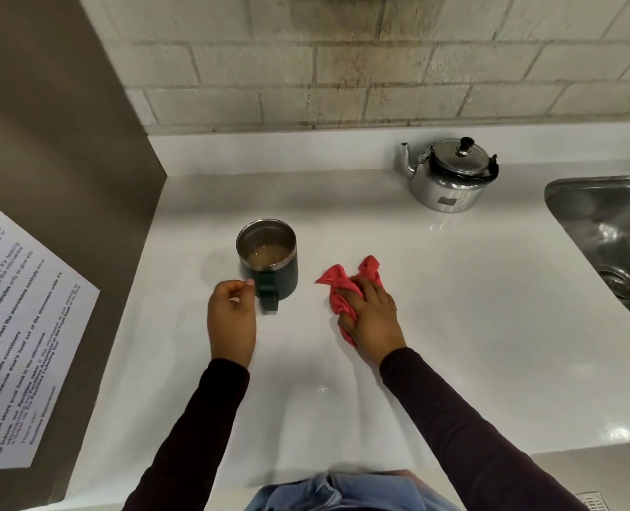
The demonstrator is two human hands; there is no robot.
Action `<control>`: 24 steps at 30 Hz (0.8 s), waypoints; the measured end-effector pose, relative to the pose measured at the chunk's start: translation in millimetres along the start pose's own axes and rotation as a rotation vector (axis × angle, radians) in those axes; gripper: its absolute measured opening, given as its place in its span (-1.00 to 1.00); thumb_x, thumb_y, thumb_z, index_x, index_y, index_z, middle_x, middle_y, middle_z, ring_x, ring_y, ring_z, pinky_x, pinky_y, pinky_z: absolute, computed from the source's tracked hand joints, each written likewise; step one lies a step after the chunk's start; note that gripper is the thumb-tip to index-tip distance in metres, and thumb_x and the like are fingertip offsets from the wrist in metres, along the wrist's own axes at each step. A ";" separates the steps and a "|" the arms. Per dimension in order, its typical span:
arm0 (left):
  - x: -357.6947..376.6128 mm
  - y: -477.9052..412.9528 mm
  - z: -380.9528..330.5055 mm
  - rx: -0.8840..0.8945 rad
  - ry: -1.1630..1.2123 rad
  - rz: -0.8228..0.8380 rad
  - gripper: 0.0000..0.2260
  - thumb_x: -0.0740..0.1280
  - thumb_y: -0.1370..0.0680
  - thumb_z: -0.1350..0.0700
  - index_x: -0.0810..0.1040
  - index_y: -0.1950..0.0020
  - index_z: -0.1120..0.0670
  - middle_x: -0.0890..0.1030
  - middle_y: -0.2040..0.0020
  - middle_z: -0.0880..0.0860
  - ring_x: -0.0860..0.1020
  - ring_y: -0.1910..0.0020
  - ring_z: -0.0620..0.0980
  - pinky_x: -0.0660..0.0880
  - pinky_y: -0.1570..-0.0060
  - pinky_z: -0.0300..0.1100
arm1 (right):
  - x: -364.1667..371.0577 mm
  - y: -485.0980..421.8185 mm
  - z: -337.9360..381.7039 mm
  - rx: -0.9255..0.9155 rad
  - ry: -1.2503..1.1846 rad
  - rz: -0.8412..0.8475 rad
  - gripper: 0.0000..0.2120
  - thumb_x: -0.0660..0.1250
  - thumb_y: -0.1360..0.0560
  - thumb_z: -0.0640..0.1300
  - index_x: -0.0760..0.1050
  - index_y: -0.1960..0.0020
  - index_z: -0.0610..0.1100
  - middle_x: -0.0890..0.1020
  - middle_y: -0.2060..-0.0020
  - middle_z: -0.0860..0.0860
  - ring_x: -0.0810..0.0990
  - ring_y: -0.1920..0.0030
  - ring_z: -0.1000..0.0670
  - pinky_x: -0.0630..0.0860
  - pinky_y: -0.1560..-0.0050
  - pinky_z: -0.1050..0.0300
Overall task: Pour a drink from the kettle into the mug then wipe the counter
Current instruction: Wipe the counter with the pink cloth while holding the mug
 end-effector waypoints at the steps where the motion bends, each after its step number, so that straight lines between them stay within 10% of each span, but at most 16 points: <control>1: -3.7 6.0 -2.8 0.063 0.014 -0.047 -0.92 0.23 -0.55 0.09 0.45 0.10 0.09 0.52 0.13 0.02 0.48 0.12 0.01 0.42 0.10 -0.26 | -0.8 0.4 0.2 0.010 0.010 0.000 -0.57 0.27 -0.48 -0.09 0.42 -0.35 -0.03 0.40 -0.36 -0.12 0.27 -0.42 -0.19 0.22 -0.38 -0.13; 4: 6.3 26.5 -11.2 0.170 0.085 0.064 -0.81 0.22 -0.56 0.13 0.46 0.26 0.03 0.51 0.32 -0.03 0.48 0.31 -0.20 0.37 0.29 -0.51 | -3.6 2.7 -4.2 0.035 0.037 -0.003 -0.59 0.29 -0.47 -0.08 0.46 -0.31 -0.05 0.43 -0.30 -0.15 0.34 -0.33 -0.22 0.27 -0.32 -0.12; 24: 202.6 97.2 -52.9 0.086 0.072 0.449 -0.69 0.22 -0.55 0.09 0.46 0.41 -0.04 0.45 0.42 -0.07 0.39 0.43 -0.22 0.37 0.26 -0.26 | -99.0 5.1 -202.9 0.354 0.095 -0.140 -0.62 0.26 -0.48 -0.10 0.47 -0.29 -0.08 0.43 -0.28 -0.20 0.36 -0.22 -0.27 0.28 -0.25 -0.13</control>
Point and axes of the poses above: each hand's wrist, its own y-axis away from the middle knuckle, its own x-axis out of the palm, z = x × y, the point moved 4 cm from there along -y, towards the middle knuckle
